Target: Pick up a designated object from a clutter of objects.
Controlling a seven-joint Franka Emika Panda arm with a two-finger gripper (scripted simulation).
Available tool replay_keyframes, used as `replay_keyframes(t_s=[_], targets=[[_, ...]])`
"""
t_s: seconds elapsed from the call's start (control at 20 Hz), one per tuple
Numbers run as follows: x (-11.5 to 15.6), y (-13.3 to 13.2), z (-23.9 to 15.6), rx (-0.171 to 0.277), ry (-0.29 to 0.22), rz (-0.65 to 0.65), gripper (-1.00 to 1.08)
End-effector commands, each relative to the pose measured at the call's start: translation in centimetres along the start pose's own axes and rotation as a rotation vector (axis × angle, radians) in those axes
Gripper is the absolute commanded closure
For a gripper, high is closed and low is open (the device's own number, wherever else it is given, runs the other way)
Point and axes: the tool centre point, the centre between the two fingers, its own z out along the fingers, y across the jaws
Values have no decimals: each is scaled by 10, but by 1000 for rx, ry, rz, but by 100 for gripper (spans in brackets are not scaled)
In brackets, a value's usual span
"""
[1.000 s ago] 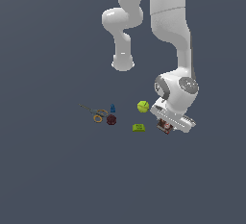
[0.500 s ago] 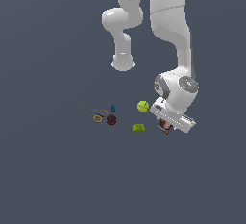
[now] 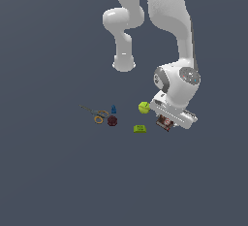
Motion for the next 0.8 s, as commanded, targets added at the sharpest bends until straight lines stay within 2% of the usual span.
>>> replay_keyframes(t_s=[0.0,0.75], targets=[[3,6,-17,1,0,0,108],[31,62,-166,0,-1,3,108]])
